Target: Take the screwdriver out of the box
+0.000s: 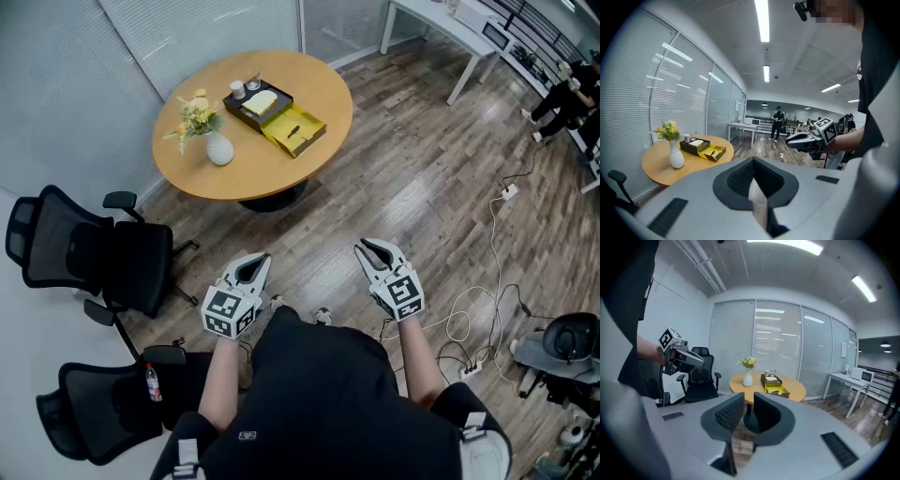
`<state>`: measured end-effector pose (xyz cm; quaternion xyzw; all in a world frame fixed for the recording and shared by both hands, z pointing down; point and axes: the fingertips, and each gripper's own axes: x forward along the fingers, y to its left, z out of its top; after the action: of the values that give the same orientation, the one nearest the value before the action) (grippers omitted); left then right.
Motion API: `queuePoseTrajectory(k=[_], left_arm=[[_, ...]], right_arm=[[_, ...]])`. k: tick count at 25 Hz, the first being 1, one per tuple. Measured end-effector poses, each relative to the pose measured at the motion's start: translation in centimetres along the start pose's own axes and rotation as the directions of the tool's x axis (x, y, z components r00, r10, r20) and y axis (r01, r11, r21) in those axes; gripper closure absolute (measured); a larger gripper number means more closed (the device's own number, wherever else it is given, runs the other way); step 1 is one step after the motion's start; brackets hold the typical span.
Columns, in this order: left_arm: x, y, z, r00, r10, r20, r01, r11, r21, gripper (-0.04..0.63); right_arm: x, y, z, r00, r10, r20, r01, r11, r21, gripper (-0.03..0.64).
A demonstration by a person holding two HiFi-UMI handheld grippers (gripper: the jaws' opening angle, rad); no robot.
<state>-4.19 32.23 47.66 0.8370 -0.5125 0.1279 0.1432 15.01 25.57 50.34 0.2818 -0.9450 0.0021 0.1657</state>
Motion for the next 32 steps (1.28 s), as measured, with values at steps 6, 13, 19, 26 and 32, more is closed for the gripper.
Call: queuePoseTrajectory(k=[6,13,19,26,32], left_arm=[[0.1,-0.3,-0.1,1.0,0.002,0.004,-0.002,1.0,0.002,0.589],[0.1,-0.5,-0.2,1.0,0.008,0.004,-0.008,1.0,0.002,0.589],[0.0,-0.5,-0.1,1.0,0.004,0.001,-0.004,1.0,0.005,0.589],[0.6,-0.8,0.2,1.0,-0.006,-0.007,0.006,1.0,0.016,0.589],[0.9,-1.0,0.6,1.0,-0.006,-0.004,0.006,1.0,0.021,0.589]], right_arm=[[-0.2,-0.1,-0.2,1.0,0.0,0.001,0.0,1.0,-0.005,0.56],[-0.3,-0.1,-0.3,1.0,0.007,0.002,-0.007,1.0,-0.008,0.56],[-0.3,0.2,-0.2,1.0,0.01,0.0,-0.01,1.0,-0.014,0.56],[-0.6,-0.5,-0.6,1.0,-0.013,0.015,0.013,1.0,0.028,0.56],[-0.8,-0.9,-1.2,1.0,-0.022,0.006,0.022,0.999,0.044,0.56]])
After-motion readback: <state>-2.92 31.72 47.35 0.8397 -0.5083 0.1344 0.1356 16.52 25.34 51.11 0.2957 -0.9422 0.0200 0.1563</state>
